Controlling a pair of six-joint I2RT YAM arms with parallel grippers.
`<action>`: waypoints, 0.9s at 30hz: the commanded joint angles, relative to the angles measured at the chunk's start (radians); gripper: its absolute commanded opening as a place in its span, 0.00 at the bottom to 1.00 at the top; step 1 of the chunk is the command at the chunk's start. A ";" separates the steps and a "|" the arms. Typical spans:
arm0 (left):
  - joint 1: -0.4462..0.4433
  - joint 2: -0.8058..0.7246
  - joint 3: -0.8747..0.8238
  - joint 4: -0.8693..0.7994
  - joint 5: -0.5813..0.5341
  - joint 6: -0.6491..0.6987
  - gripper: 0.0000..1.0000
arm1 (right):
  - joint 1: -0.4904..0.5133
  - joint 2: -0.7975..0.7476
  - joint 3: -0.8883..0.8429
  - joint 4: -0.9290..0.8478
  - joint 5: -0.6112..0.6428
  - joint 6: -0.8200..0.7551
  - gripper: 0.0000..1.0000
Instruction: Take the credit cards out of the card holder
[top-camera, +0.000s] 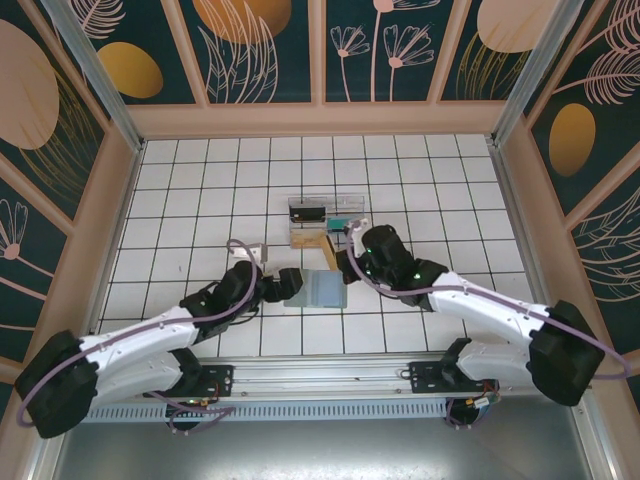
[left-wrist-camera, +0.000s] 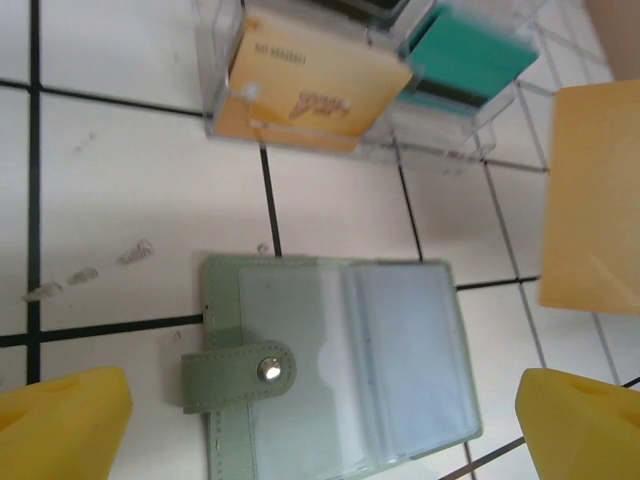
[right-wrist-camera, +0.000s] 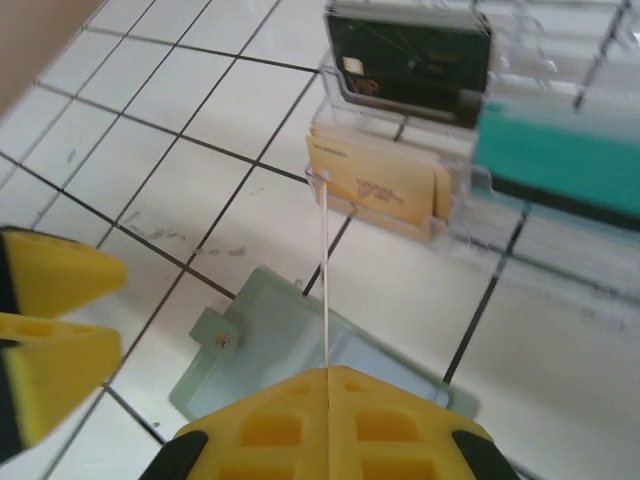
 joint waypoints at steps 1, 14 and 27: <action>0.002 -0.089 -0.036 -0.068 -0.086 -0.018 0.99 | 0.017 0.081 0.090 -0.045 0.054 -0.305 0.00; 0.002 -0.454 -0.136 -0.220 -0.221 -0.051 0.99 | 0.071 0.360 0.326 -0.085 0.133 -0.902 0.00; 0.002 -0.520 -0.155 -0.272 -0.234 -0.056 0.99 | 0.063 0.574 0.516 -0.147 0.229 -1.149 0.00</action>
